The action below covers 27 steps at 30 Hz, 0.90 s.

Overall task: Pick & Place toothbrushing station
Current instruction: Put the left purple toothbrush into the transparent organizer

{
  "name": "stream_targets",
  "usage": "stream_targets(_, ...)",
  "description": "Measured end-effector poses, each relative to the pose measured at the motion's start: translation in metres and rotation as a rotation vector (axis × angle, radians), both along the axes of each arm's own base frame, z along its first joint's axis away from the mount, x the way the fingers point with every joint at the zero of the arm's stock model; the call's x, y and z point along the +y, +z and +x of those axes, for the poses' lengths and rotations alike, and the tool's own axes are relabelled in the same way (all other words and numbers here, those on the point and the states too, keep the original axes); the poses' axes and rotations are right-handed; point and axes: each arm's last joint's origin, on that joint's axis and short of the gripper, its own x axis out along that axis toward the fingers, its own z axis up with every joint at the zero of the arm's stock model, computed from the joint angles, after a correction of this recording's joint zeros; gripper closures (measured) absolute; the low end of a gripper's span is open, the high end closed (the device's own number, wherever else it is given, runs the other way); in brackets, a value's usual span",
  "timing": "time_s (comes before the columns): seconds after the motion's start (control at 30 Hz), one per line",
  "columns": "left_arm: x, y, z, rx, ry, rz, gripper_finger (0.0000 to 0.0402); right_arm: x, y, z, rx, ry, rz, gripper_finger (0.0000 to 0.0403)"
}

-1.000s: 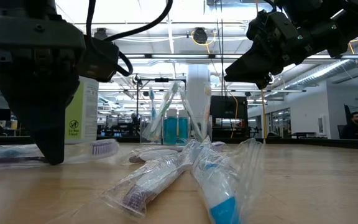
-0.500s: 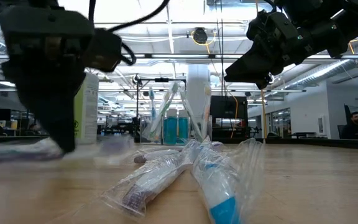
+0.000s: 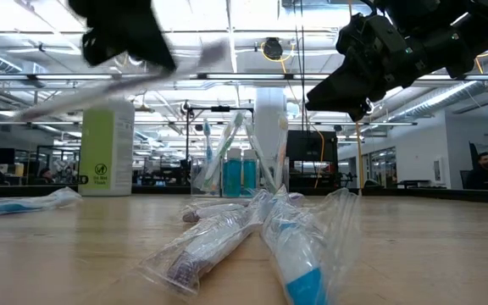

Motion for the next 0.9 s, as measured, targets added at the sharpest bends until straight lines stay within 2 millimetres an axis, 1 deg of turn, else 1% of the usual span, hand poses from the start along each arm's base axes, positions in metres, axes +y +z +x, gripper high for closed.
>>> stream_targets(0.17, 0.005, 0.03, 0.0, -0.182, -0.026, 0.102, 0.0399, 0.0, 0.001, 0.0, -0.009, 0.0, 0.0, 0.0275)
stream_targets(0.27, 0.007, 0.043, 0.002, -0.267, -0.028, 0.191, 0.0396, 0.0, 0.002, 0.001, -0.02, 0.003, 0.001, 0.0275)
stream_targets(0.37, 0.011, 0.053, 0.007, -0.347, -0.032, 0.241, 0.0395, 0.0, 0.005, 0.002, -0.054, 0.006, -0.007, 0.0275)
stream_targets(0.67, 0.025, 0.064, 0.019, -0.428, -0.044, 0.32, 0.0398, 0.009, 0.022, 0.005, -0.235, 0.134, -0.013, 0.0275)
stream_targets(0.83, 0.032, 0.068, 0.024, -0.461, -0.056, 0.3, 0.0394, 0.011, 0.032, 0.005, -0.338, 0.147, -0.032, 0.0275)
stream_targets(0.9, 0.035, 0.068, 0.025, -0.462, -0.061, 0.293, 0.0398, 0.013, 0.036, 0.005, -0.377, 0.151, -0.033, 0.0275)
